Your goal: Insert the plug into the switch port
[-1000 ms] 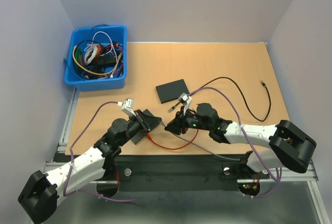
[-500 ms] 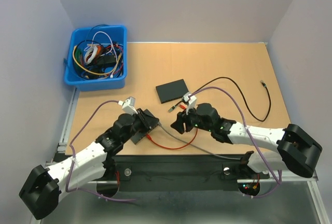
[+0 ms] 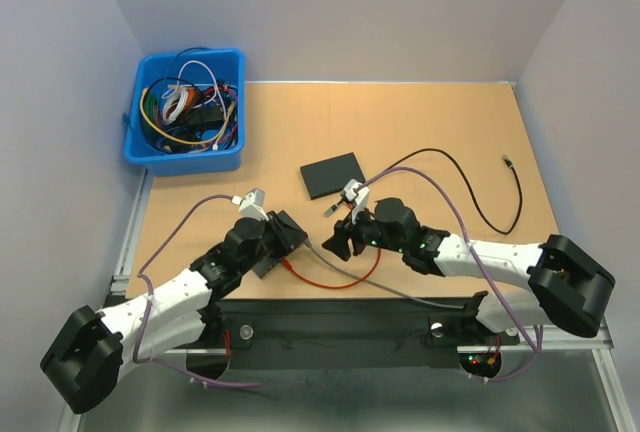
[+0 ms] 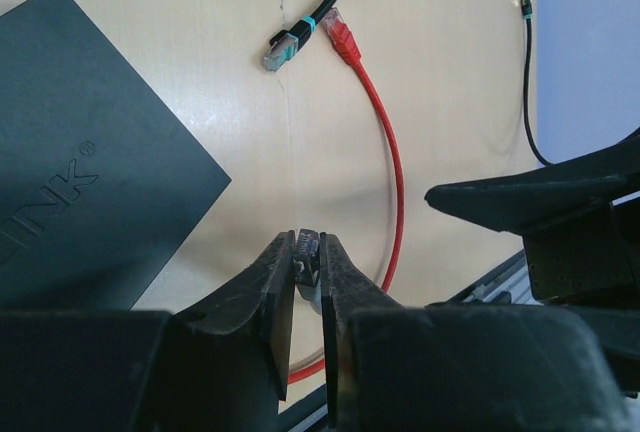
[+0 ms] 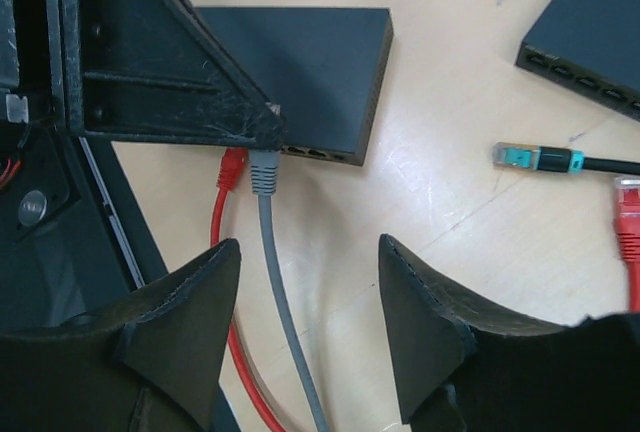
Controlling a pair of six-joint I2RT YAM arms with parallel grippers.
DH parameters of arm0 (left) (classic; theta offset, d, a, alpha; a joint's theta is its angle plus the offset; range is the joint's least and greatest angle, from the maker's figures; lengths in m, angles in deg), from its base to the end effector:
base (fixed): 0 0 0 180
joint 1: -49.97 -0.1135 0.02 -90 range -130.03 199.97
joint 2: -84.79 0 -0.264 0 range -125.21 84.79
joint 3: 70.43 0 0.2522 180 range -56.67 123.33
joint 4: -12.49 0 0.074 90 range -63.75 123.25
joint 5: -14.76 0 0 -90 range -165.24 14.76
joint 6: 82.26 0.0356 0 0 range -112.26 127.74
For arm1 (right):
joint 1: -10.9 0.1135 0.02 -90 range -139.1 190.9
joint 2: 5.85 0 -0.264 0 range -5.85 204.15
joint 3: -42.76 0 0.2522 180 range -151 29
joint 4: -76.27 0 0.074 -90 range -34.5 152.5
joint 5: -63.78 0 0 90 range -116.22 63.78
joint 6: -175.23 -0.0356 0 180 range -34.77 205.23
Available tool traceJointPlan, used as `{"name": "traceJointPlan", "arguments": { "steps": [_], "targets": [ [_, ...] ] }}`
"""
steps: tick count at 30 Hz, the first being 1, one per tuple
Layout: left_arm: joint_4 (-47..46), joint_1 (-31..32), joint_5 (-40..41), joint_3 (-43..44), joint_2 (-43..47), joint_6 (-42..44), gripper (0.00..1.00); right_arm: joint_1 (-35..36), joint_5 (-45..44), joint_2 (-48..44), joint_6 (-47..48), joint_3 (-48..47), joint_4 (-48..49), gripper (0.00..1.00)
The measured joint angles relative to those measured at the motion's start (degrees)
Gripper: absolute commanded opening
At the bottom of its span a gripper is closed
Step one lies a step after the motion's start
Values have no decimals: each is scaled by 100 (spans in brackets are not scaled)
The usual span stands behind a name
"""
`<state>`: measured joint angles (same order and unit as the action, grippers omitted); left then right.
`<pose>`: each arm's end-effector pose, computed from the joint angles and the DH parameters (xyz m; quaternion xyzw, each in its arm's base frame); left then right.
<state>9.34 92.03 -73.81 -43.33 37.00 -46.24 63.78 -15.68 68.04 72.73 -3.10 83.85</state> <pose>0.1365 -0.1220 0.1869 -0.0911 0.8015 -0.4326 0.4028 0.1586 0.2204 0.2105 -0.3315 0.7496 0.3702 0.4372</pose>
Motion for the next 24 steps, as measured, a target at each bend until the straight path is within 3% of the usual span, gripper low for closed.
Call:
{"name": "traceJointPlan", "arguments": {
  "steps": [17,24],
  "targets": [
    [-476,17,-177,0,-538,-24,0,341,146,752,170,-129,520,56],
    [-723,155,-275,0,-791,-59,0,348,68,984,138,-129,673,47]
  ]
}}
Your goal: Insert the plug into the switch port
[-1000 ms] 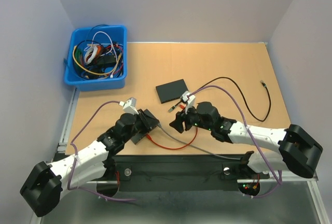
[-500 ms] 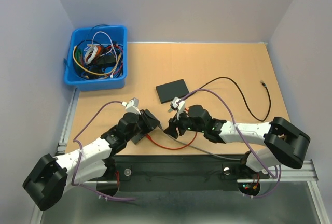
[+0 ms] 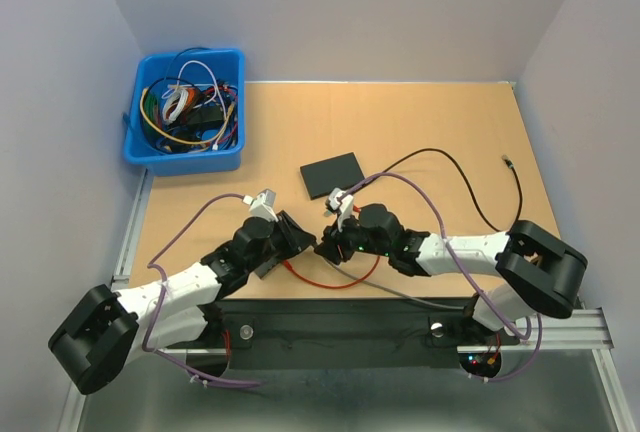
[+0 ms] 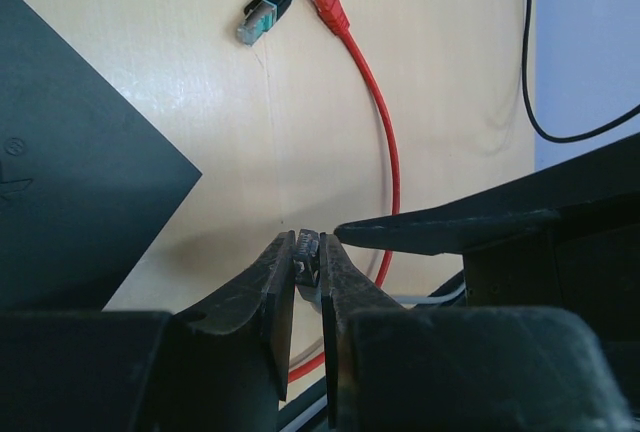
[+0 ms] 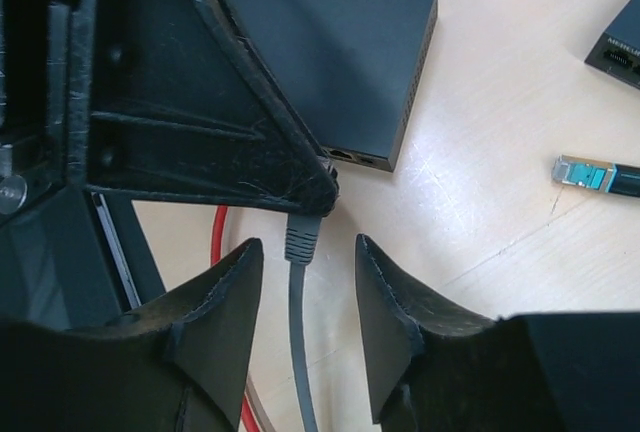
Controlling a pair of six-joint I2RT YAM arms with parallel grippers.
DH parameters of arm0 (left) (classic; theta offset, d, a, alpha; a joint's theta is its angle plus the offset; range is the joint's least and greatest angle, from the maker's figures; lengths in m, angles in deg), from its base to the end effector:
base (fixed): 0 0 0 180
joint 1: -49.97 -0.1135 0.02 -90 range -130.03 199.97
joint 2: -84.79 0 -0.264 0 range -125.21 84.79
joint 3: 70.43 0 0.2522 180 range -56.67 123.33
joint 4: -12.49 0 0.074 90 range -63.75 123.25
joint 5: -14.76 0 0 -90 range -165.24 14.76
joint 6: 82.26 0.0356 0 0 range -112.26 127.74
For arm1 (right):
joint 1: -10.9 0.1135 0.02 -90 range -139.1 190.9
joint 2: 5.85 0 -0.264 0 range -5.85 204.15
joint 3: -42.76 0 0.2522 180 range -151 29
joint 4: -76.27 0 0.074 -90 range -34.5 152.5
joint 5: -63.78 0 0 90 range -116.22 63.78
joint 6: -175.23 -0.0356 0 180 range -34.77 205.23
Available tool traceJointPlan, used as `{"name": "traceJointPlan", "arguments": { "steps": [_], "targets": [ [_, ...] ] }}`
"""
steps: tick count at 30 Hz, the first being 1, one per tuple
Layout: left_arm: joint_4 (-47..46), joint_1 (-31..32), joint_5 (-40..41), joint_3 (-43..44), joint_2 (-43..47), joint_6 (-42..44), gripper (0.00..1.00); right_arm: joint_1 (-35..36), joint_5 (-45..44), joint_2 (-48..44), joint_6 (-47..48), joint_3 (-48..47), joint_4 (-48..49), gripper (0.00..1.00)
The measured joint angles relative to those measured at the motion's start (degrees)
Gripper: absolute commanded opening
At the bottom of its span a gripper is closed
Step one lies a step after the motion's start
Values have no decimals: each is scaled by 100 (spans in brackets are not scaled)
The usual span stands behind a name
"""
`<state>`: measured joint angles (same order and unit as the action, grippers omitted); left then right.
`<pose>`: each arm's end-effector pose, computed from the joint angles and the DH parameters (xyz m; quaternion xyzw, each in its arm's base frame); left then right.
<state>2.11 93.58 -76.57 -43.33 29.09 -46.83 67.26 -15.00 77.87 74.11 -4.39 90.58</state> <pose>0.1419 -0.1363 0.1766 -0.0706 0.8070 -0.4492 0.3768 0.1574 0.2490 0.1844 -0.3681 0.7418 0.3756 0.4161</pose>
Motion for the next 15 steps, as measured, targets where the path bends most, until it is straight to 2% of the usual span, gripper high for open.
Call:
{"name": "traceJointPlan", "arguments": {
  "steps": [15],
  "targets": [
    [-129,81,-4,0,-103,-2,0,0,-184,214,-28,0,81,35]
  ]
}}
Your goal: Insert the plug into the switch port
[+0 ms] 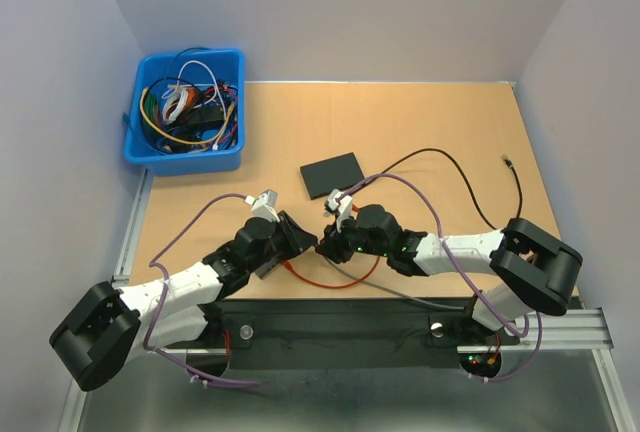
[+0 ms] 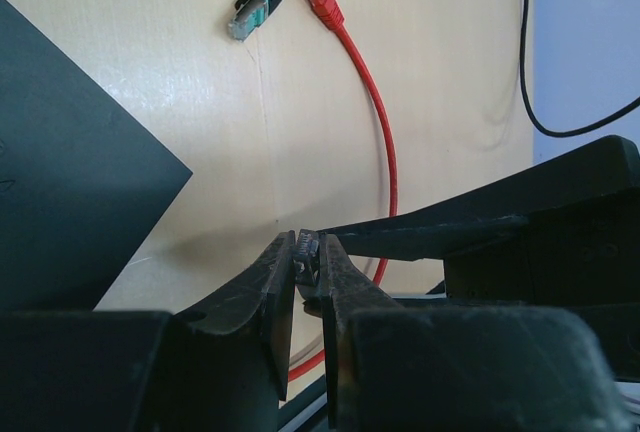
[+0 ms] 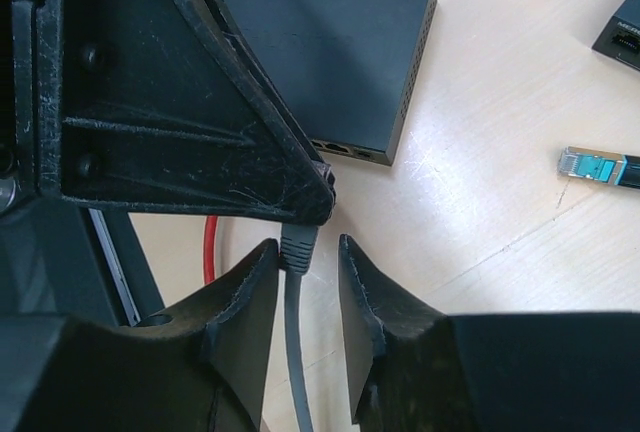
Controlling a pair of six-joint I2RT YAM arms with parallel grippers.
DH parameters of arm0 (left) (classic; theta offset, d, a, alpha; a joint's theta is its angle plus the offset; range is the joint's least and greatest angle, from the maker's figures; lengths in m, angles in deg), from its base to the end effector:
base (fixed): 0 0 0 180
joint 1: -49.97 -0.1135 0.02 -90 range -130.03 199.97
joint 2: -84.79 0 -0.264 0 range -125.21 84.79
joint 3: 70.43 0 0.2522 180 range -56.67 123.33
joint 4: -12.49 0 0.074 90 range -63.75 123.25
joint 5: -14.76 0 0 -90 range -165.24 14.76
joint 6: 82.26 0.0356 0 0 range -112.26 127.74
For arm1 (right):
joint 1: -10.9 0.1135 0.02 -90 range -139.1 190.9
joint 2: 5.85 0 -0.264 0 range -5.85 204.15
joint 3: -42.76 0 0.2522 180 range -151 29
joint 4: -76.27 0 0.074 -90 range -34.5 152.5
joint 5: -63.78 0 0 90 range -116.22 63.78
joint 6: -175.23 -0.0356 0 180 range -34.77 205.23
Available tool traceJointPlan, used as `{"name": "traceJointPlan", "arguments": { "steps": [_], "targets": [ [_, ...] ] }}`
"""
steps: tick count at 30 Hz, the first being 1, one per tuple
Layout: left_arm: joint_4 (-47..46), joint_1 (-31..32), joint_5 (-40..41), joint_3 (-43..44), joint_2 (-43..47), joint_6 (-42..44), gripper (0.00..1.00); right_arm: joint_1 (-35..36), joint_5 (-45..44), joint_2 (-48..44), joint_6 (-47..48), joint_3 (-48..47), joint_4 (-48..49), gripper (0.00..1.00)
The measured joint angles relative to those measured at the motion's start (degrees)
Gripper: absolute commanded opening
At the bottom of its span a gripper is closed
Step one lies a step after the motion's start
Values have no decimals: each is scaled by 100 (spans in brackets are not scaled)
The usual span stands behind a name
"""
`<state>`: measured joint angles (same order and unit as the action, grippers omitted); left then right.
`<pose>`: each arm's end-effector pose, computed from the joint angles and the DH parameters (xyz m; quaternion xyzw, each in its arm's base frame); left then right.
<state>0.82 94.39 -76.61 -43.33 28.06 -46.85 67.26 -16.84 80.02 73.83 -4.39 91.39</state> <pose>0.1413 -0.1396 0.1757 -0.0647 0.8062 -0.4535 0.3745 0.1601 0.2511 0.1754 -0.3602 0.7535 0.3610 0.4149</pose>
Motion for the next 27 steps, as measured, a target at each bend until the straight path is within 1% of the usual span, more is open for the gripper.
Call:
{"name": "traceJointPlan", "arguments": {
  "steps": [6,9,10,14,17,18,20,21,24,27],
  "targets": [
    [-24,59,39,0,-22,-17,0,0,-37,15,-42,0,15,25],
    [-24,72,66,0,-22,-22,0,0,-66,20,-52,0,17,16],
    [-24,83,83,0,-22,-22,0,0,-72,35,-57,0,20,11],
    [-13,94,122,0,-35,-22,0,0,-74,85,-63,0,55,0],
    [-4,101,144,0,-39,-15,13,0,-72,111,-63,0,83,0],
    [2,101,155,0,-39,-7,26,0,-70,144,-63,0,122,0],
    [66,101,164,0,-39,28,42,0,-63,205,-68,0,168,0],
    [101,101,153,0,-24,11,55,0,-66,240,-68,0,181,0],
    [310,142,155,4,133,46,71,0,-120,339,-83,0,170,0],
    [855,170,326,162,546,46,75,0,-282,348,-92,0,157,0]
  ]
}}
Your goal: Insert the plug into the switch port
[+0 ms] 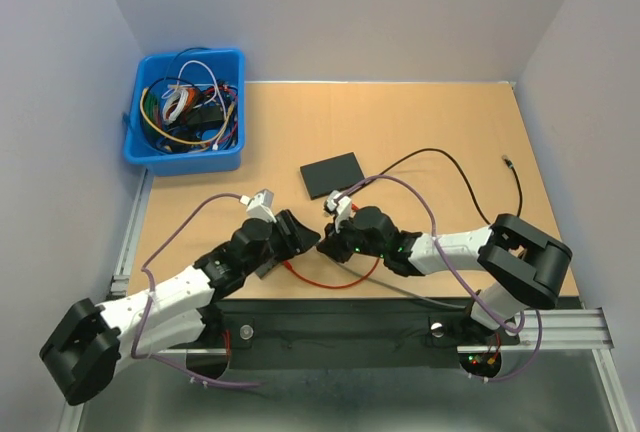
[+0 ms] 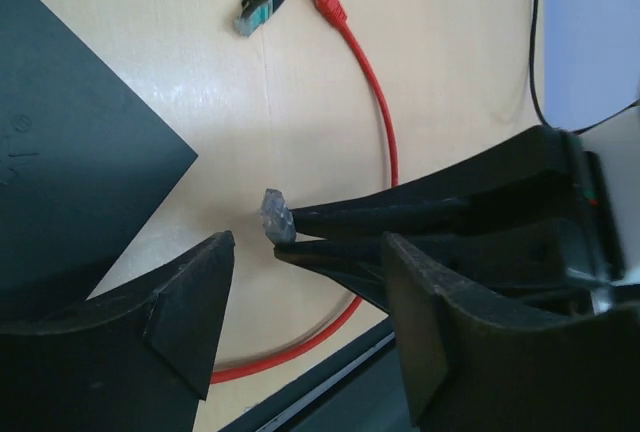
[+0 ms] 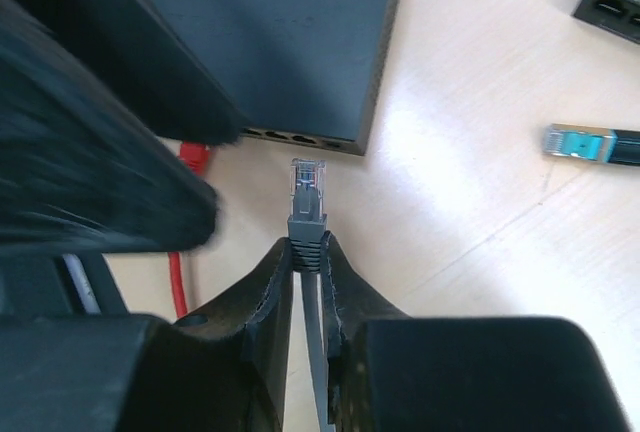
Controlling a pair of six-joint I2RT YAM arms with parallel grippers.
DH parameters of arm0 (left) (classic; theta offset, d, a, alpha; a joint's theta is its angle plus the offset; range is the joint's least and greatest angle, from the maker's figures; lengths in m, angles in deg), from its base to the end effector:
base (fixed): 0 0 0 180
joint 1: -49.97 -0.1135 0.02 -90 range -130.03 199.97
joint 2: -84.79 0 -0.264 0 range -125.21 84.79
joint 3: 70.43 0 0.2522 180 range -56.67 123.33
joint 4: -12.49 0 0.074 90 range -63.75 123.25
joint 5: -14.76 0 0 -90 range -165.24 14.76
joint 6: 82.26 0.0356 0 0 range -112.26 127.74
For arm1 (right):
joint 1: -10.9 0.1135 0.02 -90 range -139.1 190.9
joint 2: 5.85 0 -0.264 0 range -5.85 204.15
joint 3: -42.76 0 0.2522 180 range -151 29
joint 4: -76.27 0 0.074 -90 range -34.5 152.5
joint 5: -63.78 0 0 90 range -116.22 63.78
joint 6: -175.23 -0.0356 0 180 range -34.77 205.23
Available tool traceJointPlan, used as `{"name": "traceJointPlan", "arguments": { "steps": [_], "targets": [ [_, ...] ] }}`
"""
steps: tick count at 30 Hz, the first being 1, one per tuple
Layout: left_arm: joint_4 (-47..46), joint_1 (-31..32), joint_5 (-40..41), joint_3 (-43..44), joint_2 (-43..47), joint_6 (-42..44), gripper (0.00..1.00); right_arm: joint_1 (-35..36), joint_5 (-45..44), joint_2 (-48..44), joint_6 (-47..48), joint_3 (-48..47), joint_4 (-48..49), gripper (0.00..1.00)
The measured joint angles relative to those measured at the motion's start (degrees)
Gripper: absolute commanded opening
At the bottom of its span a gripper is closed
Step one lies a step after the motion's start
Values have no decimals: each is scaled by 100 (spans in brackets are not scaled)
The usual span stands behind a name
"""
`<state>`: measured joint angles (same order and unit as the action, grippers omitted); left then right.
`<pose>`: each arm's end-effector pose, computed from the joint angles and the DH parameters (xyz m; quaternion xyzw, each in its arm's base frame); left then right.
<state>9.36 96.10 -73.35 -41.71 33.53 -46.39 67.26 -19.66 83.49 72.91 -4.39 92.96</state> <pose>0.1333 -0.1369 0.1863 -0.0664 0.8134 -0.4348 0.3807 0.1642 0.2541 0.1610 -0.3449 0.7713 0.3405 0.4126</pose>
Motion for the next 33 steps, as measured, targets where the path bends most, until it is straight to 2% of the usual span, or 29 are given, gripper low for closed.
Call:
{"name": "traceJointPlan", "arguments": {
  "steps": [3,4,5,9,13,20,28,33],
  "targets": [
    [623,-2,260,195,540,-37,84,0,-264,0,-17,2,0,0],
    [964,0,382,278,741,-79,95,0,-393,0,-33,2,0,1],
    [1126,0,448,306,831,-107,99,0,-455,-2,-37,2,0,1],
    [2437,0,999,431,1309,-494,99,0,-741,-9,-74,13,0,0],
    [3353,9,1309,424,1641,-859,99,0,-1010,-7,-105,13,-2,0],
    [3836,37,1471,332,1729,-1261,99,0,-1510,37,-243,-107,-293,0],
    [3742,42,1567,271,1600,-1388,99,0,-1733,988,-448,-1467,-1217,0],
    [3759,66,1676,518,1078,-1366,99,0,-1792,1357,-522,-1738,-1427,0]
  ]
}}
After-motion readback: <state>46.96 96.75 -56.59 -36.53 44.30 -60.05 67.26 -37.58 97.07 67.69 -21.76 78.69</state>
